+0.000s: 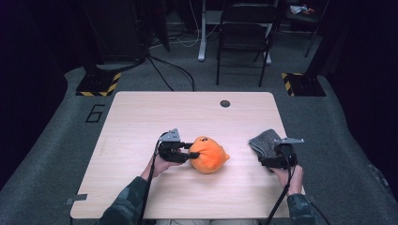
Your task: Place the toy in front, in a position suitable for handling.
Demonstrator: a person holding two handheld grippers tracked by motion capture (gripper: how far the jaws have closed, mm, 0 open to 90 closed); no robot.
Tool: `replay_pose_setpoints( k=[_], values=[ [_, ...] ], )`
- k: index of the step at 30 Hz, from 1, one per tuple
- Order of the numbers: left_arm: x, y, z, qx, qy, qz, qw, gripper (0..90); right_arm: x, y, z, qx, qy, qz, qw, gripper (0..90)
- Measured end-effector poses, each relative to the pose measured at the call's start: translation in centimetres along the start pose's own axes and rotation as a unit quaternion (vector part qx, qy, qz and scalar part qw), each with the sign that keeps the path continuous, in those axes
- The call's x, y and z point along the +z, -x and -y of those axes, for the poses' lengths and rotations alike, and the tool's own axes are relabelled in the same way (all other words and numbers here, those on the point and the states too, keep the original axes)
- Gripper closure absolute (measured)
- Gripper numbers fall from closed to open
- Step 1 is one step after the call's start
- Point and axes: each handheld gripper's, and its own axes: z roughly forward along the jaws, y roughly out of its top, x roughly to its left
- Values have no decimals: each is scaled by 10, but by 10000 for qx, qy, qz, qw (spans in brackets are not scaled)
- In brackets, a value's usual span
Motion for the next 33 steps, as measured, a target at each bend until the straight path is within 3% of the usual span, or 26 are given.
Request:
replay_pose_setpoints(
  k=[7, 10, 11, 13, 17, 18, 19, 22, 25, 26, 30, 33],
  values=[
    [-13, 8, -2, 7, 25, -249, 9997, 273, -1, -7, -12, -297, 208, -216, 9991, 171],
    [-21, 14, -2, -50, 58, -415, 9991, 250, -1, -12, -16, -325, 236, -284, 9988, 171],
    [-23, 18, -1, -52, 68, -602, 9982, 243, -1, -13, -19, -389, 266, -342, 9983, 172],
    [-27, 26, 1, -90, 95, -773, 9969, 227, 0, -23, -27, -519, 346, -535, 9966, 172],
    [-27, 48, 6, -124, 55, -1323, 9911, 223, 4, -35, -34, -694, 384, -725, 9942, 174],
    [-26, 53, 7, -112, 65, -1305, 9914, 227, 6, -39, -37, -736, 382, -800, 9933, 174],
    [-25, 58, 7, -111, 57, -1425, 9897, 223, 7, -44, -38, -776, 398, -862, 9925, 176],
    [-19, 71, 9, -191, 73, -1576, 9873, 231, 10, -56, -43, -911, 415, -1140, 9884, 187],
    [-12, 80, 10, -193, -4, -1692, 9854, 239, 13, -71, -49, -1161, 459, -1464, 9813, 225],
    [-10, 81, 11, -186, -19, -1702, 9852, 242, 14, -74, -50, -1184, 470, -1544, 9798, 238],
    [-2, 81, 12, -254, -130, -1682, 9853, 255, 22, -87, -56, -1438, 457, -2041, 9673, 304],
    [3, 78, 15, -331, -189, -1673, 9852, 271, 29, -93, -58, -1525, 374, -2261, 9614, 368]
  ],
)
